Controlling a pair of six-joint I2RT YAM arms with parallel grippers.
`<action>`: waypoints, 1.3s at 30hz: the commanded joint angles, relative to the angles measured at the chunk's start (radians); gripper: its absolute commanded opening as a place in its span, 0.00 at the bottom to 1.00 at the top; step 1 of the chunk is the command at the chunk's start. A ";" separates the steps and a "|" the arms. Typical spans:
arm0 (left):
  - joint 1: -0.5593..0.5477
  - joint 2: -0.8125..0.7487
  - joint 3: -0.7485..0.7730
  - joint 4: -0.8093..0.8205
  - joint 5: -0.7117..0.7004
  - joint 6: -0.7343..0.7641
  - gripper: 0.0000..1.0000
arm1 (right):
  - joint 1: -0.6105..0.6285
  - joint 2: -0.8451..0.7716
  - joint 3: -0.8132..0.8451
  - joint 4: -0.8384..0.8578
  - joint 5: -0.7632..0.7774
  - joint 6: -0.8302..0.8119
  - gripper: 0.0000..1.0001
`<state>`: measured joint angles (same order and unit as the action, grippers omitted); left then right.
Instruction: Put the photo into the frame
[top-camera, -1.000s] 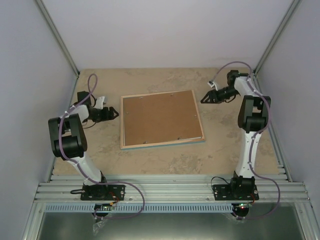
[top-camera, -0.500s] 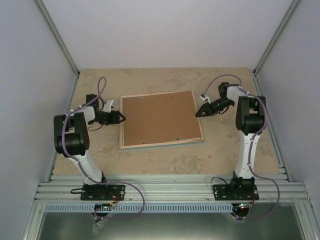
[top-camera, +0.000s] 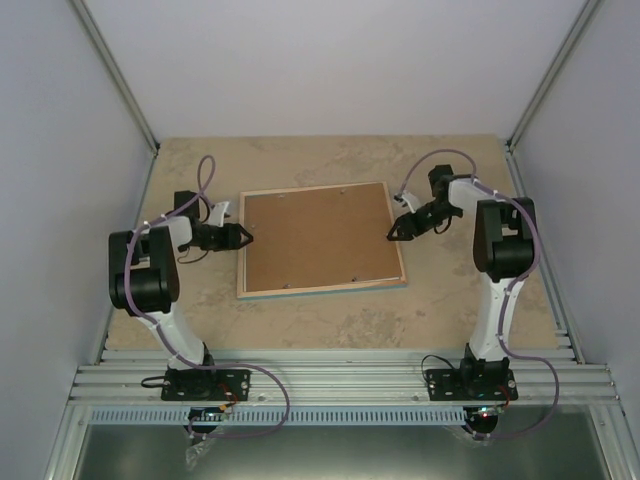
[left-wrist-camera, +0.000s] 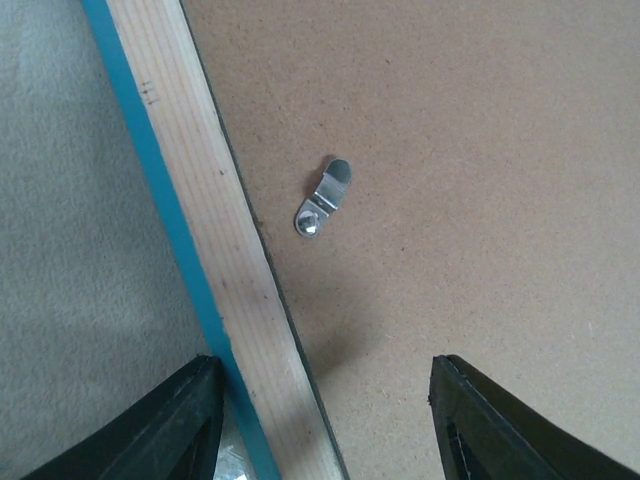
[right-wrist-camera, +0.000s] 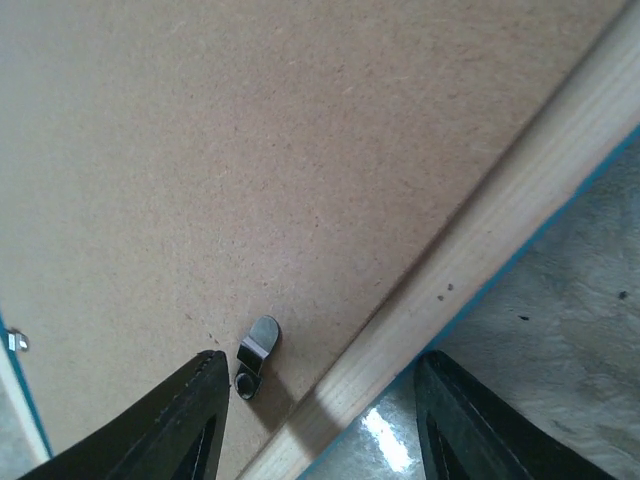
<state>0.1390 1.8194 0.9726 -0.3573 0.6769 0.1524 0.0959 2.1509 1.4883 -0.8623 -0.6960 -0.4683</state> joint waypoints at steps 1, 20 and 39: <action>-0.034 0.018 -0.048 -0.045 -0.003 0.001 0.59 | 0.017 0.018 -0.054 0.011 0.184 -0.039 0.55; -0.034 0.013 -0.061 -0.028 -0.019 -0.006 0.59 | -0.063 -0.081 -0.073 0.043 0.152 -0.046 0.42; -0.037 0.012 -0.087 -0.001 -0.022 -0.038 0.60 | 0.006 -0.149 -0.208 0.148 0.293 -0.032 0.53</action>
<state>0.1219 1.8000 0.9333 -0.3050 0.6792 0.1349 0.0662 2.0106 1.3338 -0.7387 -0.4953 -0.4938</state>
